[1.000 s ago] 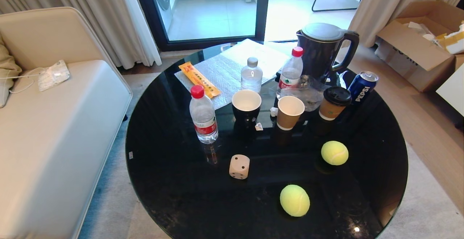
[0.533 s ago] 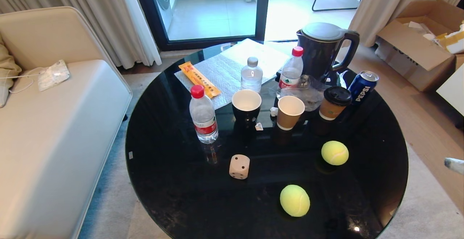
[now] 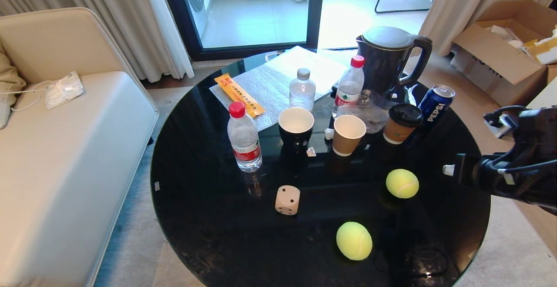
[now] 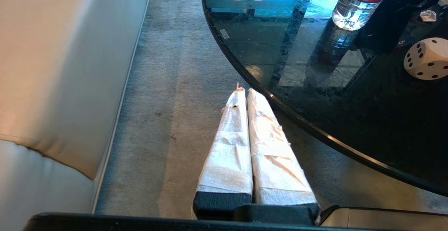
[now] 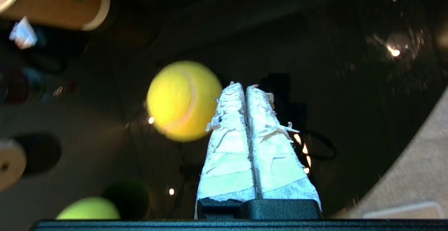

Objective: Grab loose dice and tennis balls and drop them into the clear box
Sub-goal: Pick up the ball on the table

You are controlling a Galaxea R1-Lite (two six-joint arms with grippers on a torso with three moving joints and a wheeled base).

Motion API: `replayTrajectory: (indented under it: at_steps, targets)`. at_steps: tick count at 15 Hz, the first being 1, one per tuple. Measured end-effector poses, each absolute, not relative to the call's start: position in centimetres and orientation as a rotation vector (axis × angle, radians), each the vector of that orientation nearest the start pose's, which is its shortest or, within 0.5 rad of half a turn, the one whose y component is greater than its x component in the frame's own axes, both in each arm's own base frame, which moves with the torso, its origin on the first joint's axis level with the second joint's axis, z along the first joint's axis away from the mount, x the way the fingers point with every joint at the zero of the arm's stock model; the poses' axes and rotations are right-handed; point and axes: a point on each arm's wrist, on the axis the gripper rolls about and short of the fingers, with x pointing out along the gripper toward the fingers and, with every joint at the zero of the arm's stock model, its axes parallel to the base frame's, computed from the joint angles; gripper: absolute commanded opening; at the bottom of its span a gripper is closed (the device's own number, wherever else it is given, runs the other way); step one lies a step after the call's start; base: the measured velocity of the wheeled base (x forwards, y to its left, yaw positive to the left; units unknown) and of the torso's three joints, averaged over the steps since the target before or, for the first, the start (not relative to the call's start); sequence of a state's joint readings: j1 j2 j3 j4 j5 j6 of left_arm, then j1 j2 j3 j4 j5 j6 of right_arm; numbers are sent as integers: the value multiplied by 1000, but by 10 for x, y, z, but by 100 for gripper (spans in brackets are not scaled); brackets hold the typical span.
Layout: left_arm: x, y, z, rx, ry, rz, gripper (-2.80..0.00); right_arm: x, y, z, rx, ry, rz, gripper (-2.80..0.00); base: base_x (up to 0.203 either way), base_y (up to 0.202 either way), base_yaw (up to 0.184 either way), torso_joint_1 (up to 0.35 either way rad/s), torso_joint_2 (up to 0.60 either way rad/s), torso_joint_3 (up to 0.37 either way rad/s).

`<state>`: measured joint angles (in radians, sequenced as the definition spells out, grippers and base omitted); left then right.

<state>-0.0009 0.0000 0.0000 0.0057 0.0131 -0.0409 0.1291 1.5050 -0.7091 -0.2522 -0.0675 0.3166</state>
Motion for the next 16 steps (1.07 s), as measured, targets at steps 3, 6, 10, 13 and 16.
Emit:
replayTrajectory:
  at_steps: [3, 6, 10, 13, 16]
  targets:
    - [-23, 0, 75, -41, 5, 12, -280, 262, 28, 172, 288, 468, -6, 0, 0, 0, 0, 0, 0, 0]
    - [-23, 0, 75, -41, 6, 13, -280, 262, 26, 170, 268, 485, 64, 0, 0, 0, 0, 0, 0, 0]
    - [-23, 0, 75, -41, 6, 12, -280, 263, 35, 160, 259, 541, 130, 0, 0, 0, 0, 0, 0, 0]
    - [-23, 0, 75, -40, 6, 13, -280, 266, 45, 152, 263, 581, 177, 0, 0, 0, 0, 0, 0, 0]
    - [-23, 0, 75, -41, 6, 13, -280, 270, 48, 140, 230, 626, 179, 0, 0, 0, 0, 0, 0, 0]
